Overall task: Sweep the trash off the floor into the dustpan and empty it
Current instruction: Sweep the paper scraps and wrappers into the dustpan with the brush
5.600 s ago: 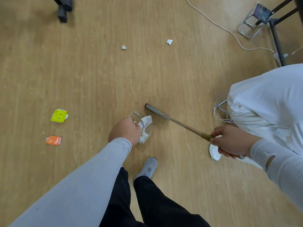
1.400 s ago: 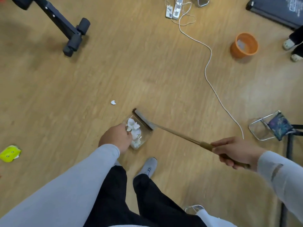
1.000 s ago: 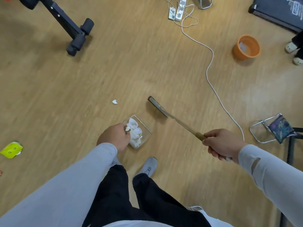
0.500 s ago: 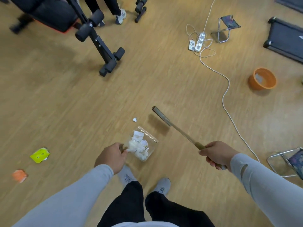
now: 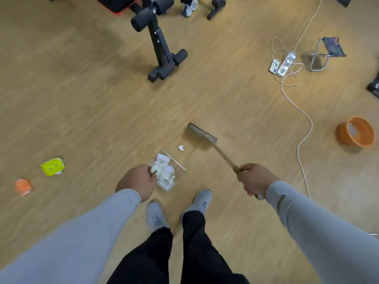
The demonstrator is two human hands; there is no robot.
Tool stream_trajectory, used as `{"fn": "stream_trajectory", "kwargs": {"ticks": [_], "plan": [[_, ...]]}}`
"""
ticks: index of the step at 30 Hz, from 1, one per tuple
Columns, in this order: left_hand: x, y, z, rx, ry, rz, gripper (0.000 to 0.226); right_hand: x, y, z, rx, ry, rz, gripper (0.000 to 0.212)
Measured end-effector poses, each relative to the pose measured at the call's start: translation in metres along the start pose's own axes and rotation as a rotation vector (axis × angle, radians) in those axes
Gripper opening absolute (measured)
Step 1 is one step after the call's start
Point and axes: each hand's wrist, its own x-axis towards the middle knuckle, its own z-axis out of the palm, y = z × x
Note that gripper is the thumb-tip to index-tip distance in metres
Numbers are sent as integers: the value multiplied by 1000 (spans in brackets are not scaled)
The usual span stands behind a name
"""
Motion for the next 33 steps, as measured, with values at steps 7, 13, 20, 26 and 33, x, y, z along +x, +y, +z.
{"fn": "stream_trajectory", "kwargs": {"ticks": [7,13,20,26,33], "plan": [[28,10,-12,20,0,-6,20,35,-18,41,-362,-74,-63,38],[25,13,-8,21,17,-8,22,14,-7,-28,-230,-215,1,23],[26,10,-8,14,25,-4,25,-7,-3,-68,-99,-73,-31,40],[26,4,-12,1,8,-2,22,7,-25,-42,3,-52,-20,41],[-8,-42,-37,-101,36,-73,20,-26,-43,-42,24,-54,-70,21]]}}
